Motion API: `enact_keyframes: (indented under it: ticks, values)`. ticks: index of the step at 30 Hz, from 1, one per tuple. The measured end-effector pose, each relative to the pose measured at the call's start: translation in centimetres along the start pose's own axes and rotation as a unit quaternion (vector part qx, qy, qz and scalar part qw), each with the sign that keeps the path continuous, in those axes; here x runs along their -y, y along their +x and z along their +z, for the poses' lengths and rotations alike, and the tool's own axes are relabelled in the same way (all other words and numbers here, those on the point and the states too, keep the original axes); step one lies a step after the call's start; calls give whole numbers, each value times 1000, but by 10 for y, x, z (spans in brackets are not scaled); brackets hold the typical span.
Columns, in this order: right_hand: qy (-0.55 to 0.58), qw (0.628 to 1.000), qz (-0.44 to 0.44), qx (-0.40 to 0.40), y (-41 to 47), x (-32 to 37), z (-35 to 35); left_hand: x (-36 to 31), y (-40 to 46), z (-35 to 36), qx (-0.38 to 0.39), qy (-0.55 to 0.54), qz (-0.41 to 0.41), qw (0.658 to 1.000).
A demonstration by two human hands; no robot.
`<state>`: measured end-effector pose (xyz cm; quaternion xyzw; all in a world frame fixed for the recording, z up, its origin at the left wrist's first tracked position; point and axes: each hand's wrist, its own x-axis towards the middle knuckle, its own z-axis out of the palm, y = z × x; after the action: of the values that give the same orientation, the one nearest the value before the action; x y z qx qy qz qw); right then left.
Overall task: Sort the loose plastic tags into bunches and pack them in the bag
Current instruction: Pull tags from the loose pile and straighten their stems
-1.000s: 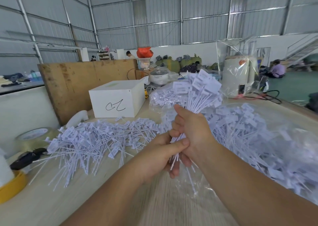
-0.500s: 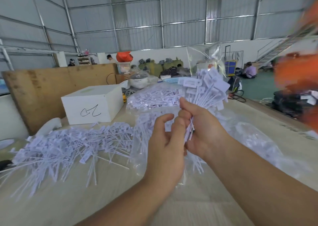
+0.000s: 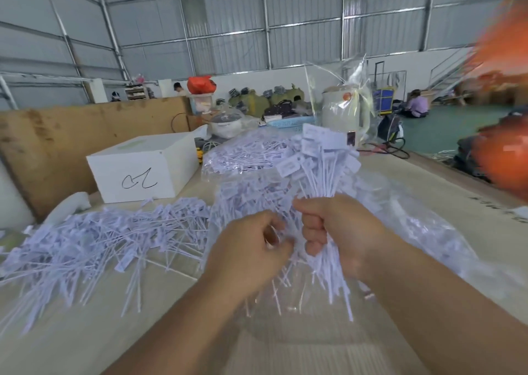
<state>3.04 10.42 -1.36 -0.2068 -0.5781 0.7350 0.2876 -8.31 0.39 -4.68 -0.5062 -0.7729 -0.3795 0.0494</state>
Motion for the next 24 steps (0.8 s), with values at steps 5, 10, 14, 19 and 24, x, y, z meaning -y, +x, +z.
enact_keyframes:
  ticks: [5,10,14,19,24]
  values:
    - [-152,974,32,163,-12,18,-16,7,-2,5,140,134,-3,981]
    - [-195,922,74,326,-22,30,-36,3,-3,-6,73,15,-16,997]
    - [-257,874,96,402,-22,32,-47,2,0,-21,23,-143,-71,987]
    - [-389,826,118,390,-19,24,-45,10,13,-31,-67,-360,-102,925]
    - [-549,804,88,212,-11,16,-46,15,17,-34,-130,-394,-68,907]
